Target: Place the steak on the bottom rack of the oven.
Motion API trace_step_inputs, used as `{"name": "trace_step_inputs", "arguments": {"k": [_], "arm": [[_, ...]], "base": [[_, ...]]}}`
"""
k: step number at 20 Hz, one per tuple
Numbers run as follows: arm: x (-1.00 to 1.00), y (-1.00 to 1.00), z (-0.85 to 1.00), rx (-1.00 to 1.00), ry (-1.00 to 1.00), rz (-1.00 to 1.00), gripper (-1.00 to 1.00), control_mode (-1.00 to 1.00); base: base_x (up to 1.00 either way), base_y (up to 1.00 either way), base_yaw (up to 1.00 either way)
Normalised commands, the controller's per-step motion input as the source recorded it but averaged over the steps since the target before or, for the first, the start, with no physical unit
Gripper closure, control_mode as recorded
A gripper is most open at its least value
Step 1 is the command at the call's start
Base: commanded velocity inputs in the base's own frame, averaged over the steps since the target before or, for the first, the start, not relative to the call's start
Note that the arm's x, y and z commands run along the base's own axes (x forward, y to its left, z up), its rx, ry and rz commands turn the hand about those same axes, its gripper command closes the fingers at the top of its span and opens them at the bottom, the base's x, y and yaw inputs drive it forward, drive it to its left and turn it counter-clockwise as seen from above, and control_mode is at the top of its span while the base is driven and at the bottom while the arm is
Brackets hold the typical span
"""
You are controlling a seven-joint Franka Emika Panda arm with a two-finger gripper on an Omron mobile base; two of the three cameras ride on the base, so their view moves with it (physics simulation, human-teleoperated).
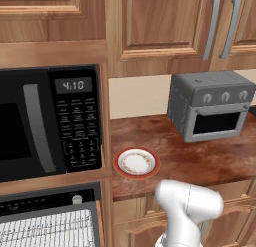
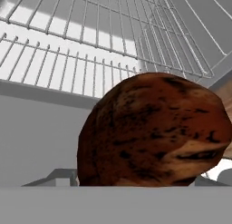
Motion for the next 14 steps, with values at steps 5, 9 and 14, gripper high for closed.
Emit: {"name": "trace_step_inputs", "arguments": {"k": [5, 9, 14], "arm": [[0.09, 0.00, -0.71, 0.00, 0.01, -0.01, 1.00, -1.00], [0.04, -0.03, -0.46, 0.09, 0.04, 0.00, 1.00, -1.00], [0.03, -0.04, -0.52, 0.12, 0.06, 0.00, 1.00, -1.00]], "base": [[0.00, 0.00, 0.00], [0.00, 0.00, 0.00], [0.00, 0.00, 0.00]]}}
